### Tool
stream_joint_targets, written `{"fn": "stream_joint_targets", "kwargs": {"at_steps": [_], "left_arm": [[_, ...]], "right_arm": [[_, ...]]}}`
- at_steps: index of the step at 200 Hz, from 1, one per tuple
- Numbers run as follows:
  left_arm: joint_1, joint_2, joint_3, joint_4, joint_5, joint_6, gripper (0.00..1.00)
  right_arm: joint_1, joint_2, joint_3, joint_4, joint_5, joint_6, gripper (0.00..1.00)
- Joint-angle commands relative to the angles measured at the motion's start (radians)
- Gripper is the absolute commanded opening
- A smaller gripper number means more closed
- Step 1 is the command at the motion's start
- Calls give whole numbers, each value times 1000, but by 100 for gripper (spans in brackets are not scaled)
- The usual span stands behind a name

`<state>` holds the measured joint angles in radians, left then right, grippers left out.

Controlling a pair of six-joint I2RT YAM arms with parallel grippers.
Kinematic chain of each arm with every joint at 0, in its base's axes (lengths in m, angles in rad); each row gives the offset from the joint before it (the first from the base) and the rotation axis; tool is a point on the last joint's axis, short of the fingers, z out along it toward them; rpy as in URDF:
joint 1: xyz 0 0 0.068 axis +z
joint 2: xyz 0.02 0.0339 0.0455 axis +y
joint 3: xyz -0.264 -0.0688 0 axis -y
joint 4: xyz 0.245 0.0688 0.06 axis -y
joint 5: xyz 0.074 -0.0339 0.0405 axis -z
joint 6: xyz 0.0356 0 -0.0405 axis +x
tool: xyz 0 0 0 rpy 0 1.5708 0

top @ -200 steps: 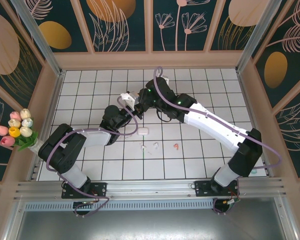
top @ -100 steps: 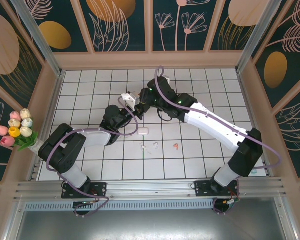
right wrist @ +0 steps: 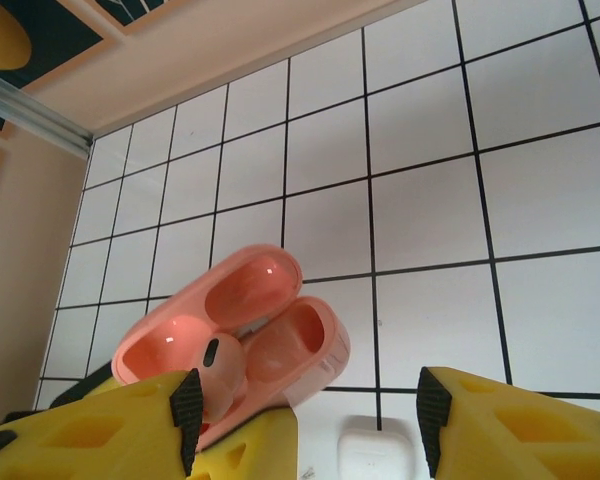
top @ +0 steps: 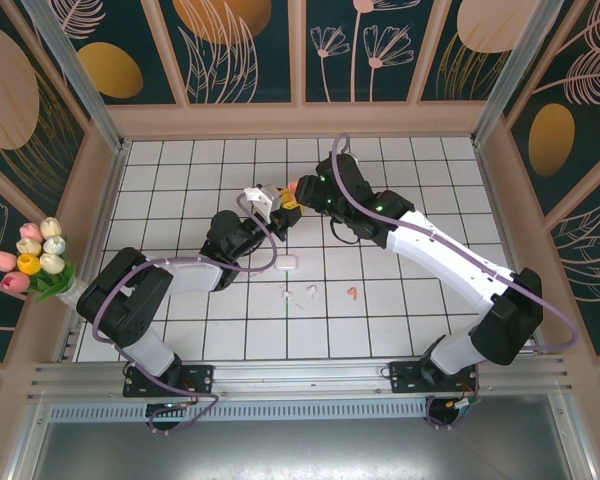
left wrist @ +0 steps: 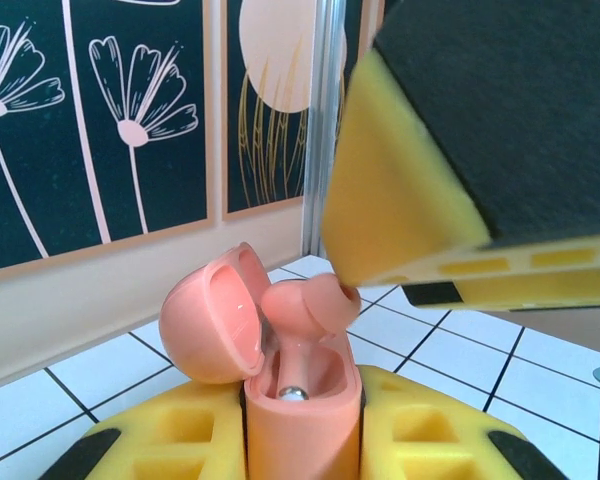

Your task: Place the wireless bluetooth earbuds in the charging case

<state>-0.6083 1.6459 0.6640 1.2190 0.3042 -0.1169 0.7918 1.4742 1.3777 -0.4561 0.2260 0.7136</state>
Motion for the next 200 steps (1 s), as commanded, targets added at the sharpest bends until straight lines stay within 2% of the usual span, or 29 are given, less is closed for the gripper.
{"fn": "stream_joint_targets", "kwargs": {"at_steps": [1, 77, 150, 200], "left_arm": [[2, -11, 5, 58, 1, 3, 0], [1, -9, 3, 65, 13, -3, 0], [1, -9, 3, 68, 19, -1, 0], [1, -13, 3, 71, 16, 0, 0]], "right_arm": [[-2, -24, -19, 13, -38, -4, 61], [-2, -11, 3, 68, -127, -32, 59], [-2, 0, 6, 97, -169, -67, 47], [-4, 1, 8, 63, -204, -102, 45]]}}
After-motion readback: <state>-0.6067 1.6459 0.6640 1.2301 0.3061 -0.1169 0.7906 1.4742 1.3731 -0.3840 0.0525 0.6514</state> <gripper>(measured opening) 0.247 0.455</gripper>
